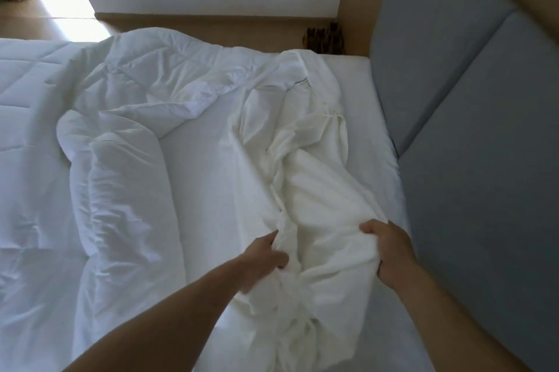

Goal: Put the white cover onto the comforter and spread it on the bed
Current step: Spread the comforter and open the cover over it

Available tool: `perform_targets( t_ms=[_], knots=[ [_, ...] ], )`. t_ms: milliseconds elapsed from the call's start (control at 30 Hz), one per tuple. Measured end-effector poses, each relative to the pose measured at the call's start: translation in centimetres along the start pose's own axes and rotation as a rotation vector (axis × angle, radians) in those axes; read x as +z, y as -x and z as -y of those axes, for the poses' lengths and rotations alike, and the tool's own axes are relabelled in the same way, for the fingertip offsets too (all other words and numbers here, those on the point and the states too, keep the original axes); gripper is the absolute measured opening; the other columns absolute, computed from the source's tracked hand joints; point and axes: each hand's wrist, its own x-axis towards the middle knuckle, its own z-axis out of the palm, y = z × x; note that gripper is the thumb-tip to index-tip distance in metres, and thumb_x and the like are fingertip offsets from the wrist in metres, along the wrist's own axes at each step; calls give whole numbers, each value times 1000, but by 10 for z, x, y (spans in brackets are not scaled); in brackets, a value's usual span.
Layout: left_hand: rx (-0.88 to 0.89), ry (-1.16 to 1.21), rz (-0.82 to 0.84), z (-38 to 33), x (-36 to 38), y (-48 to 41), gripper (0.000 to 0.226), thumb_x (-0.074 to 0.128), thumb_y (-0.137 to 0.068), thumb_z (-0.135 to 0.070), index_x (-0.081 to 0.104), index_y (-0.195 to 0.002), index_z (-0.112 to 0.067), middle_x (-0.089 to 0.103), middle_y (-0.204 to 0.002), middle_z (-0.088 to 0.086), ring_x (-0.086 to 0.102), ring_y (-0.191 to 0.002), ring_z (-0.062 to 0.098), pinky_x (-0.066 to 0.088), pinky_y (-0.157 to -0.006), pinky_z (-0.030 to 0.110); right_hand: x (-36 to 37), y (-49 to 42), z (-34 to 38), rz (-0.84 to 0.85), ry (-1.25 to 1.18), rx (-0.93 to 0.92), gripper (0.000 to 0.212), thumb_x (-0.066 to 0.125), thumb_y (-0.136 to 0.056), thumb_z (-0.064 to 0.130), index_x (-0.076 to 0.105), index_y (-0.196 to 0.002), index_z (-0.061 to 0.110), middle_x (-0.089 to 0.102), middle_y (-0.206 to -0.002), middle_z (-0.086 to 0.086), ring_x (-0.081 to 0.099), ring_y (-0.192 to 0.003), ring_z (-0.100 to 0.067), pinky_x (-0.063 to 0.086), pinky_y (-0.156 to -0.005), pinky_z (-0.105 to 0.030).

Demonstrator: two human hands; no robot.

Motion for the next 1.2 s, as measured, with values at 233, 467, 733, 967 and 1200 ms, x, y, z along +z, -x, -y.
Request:
perform_targets(
  t_ms=[233,467,733,967,1200],
  knots=[
    [30,307,438,-41,81,36,62,61,-63,-3,61,-124,-14,68,-118,16,64,-112,38,56,-90,45,-32,59,87,3,-74,-316,12,66,-76,0,68,-86,7,73,-76,-7,69,-66,-21,56,-58,-30],
    [-129,15,271,1,32,49,92,76,-51,-39,48,-137,-27,58,-132,4,52,-118,23,48,-89,35,-15,92,73,130,290,-399,23,69,-77,-6,71,-76,17,71,-64,8,66,-64,-18,51,-53,-22],
    [-57,373,120,14,-81,63,62,58,-82,-66,55,-124,-21,68,-108,9,69,-92,33,57,-80,48,103,143,-68,453,785,-354,32,63,-82,11,73,-112,14,72,-94,-1,67,-83,-24,55,-78,-36],
    [-82,57,-292,66,-140,60,28,72,-76,-9,64,-102,0,67,-105,23,68,-87,36,58,-81,50,161,173,-120,824,1053,-308,32,61,-93,29,60,-125,32,54,-91,16,51,-82,-6,39,-73,-22],
    [-145,-322,-683,137,-219,44,20,57,-87,-13,61,-100,1,63,-95,21,60,-77,34,44,-58,31,92,107,-139,329,1109,-290,46,59,-97,34,54,-140,17,55,-141,-1,53,-127,-19,38,-106,-27]
  ],
)
